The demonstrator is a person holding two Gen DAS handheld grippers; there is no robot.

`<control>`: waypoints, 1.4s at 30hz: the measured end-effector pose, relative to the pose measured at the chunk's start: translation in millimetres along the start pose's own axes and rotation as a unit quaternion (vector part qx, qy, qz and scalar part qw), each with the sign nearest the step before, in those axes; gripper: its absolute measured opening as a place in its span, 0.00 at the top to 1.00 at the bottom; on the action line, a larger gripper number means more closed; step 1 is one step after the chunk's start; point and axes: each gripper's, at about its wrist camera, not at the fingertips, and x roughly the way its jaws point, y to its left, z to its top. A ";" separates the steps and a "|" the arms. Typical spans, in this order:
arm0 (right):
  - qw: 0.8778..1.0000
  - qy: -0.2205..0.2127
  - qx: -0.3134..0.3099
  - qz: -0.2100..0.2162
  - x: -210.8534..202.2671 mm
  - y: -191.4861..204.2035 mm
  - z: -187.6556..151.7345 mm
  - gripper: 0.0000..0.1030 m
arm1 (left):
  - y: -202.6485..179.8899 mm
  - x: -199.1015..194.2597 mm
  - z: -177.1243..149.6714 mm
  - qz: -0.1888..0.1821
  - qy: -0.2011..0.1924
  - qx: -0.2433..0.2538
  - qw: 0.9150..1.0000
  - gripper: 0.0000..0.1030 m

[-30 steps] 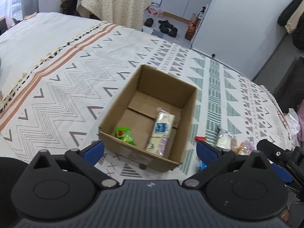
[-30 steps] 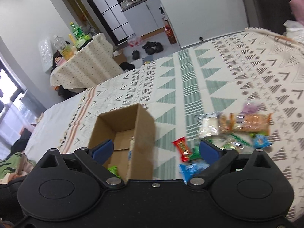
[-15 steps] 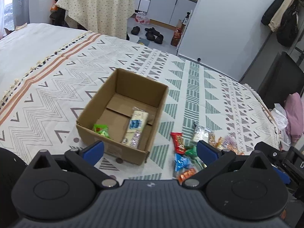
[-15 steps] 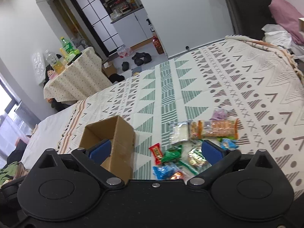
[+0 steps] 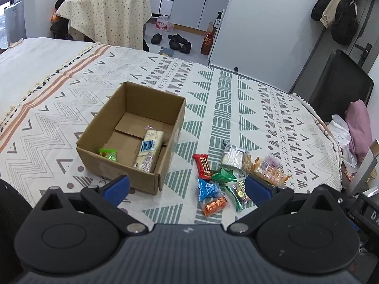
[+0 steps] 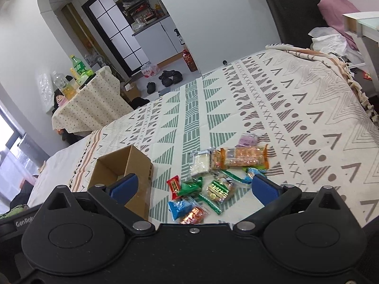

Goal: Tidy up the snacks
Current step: 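Withdraw both grippers from the box back over the snack pile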

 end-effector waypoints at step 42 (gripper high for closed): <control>0.993 0.091 0.068 0.006 57.3 -98.2 -4.1 0.16 | -43.3 124.9 -38.1 -0.017 0.098 0.009 0.995 0.37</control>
